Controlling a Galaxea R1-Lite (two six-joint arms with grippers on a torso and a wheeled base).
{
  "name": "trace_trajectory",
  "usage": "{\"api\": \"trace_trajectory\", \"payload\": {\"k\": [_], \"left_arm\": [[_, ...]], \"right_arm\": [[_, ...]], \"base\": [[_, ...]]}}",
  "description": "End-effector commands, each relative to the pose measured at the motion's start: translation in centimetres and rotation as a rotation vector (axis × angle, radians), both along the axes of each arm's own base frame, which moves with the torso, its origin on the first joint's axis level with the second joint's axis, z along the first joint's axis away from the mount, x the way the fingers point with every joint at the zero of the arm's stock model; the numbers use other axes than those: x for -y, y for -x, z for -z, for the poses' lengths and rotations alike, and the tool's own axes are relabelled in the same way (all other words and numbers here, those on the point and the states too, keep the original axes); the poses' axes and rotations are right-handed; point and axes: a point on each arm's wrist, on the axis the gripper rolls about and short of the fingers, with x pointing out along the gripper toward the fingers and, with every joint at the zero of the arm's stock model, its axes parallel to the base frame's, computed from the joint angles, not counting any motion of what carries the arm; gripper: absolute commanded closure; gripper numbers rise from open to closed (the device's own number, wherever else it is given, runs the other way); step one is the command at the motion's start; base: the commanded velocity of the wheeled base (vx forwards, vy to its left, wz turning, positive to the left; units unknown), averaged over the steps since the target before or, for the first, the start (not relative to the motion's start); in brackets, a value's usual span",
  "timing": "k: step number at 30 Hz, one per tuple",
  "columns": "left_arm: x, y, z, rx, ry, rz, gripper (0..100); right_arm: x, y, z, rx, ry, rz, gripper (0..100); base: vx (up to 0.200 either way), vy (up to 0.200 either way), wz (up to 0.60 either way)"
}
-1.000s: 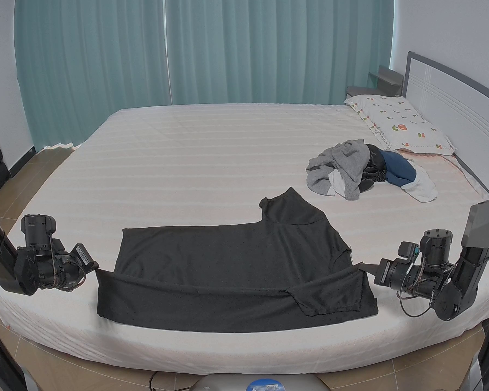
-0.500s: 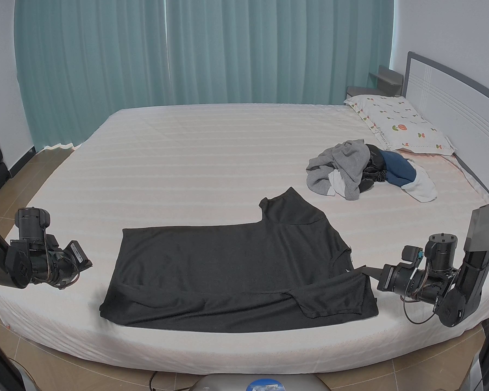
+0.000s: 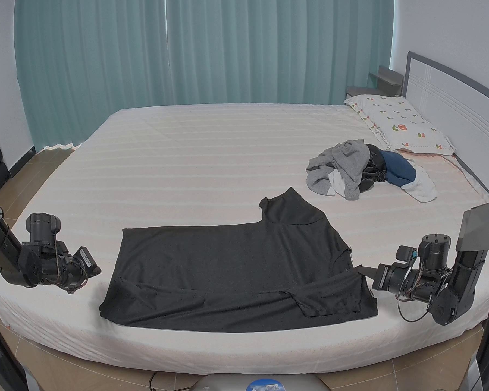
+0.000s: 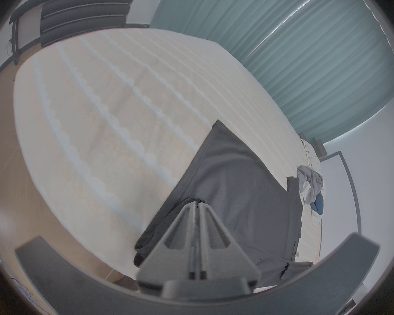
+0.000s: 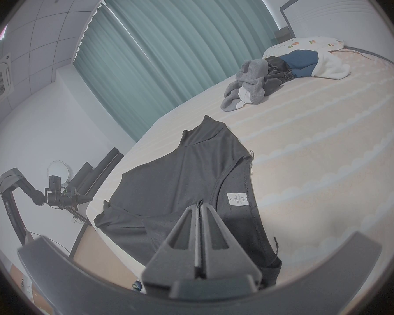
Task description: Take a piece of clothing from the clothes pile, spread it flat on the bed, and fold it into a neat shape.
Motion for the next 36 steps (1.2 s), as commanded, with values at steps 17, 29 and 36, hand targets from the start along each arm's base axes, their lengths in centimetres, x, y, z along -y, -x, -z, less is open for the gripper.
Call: {"api": "trace_trajectory", "payload": {"k": [17,29,36], "left_arm": [[0.7,-3.2,2.9,0.060,0.053,0.215,0],[1.8,-3.8,4.3,0.033,0.006,0.241,0],[1.6,-3.5,5.2,0.004,-0.069,0.250,100]], "right_arm": [[-0.2,-0.1,1.3,-0.040,0.004,-0.010,100],[-0.3,-0.1,1.3,-0.039,0.004,-0.010,100],[-0.3,-0.1,1.3,-0.039,0.004,-0.010,100]], "base": [[0.000,0.000,0.00],[0.000,0.000,0.00],[0.000,0.000,0.00]]}}
